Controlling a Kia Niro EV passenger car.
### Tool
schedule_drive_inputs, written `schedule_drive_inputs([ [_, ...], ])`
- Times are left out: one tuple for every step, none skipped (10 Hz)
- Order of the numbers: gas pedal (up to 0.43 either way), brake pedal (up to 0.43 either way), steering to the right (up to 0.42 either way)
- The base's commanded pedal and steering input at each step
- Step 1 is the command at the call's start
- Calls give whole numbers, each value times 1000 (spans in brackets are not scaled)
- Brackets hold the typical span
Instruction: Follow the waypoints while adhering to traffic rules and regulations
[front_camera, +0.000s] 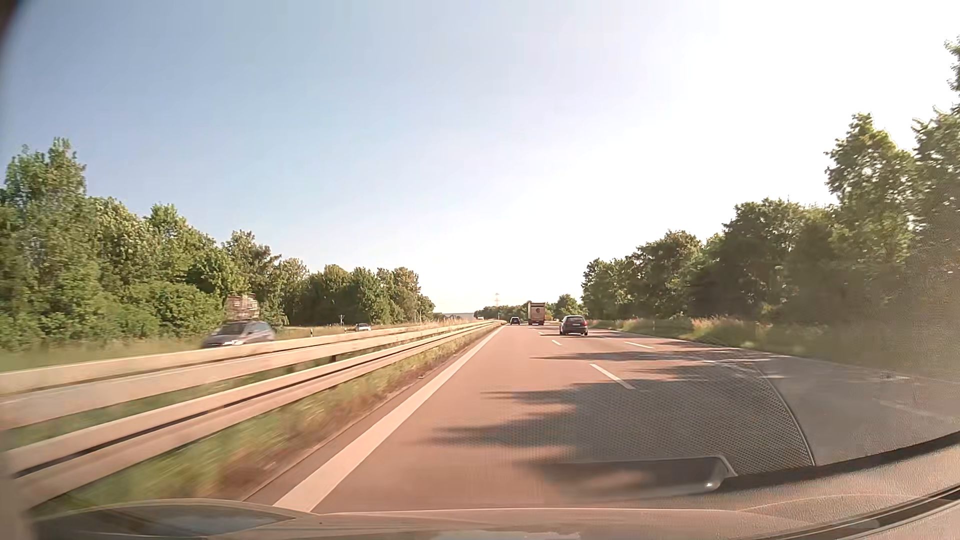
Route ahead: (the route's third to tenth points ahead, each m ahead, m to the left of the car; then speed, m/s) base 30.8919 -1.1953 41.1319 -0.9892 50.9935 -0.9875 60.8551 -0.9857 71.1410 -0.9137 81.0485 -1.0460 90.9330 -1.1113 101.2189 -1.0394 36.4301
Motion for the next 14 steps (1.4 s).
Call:
schedule_drive_inputs([
  [299,12,0],
  [299,12,0],
  [299,12,0],
  [299,12,0],
  [299,12,0],
  [299,12,0],
  [299,12,0],
  [299,12,0],
  [299,12,0],
  [299,12,0],
  [299,12,0],
  [299,12,0],
  [299,12,0],
  [299,18,0],
])
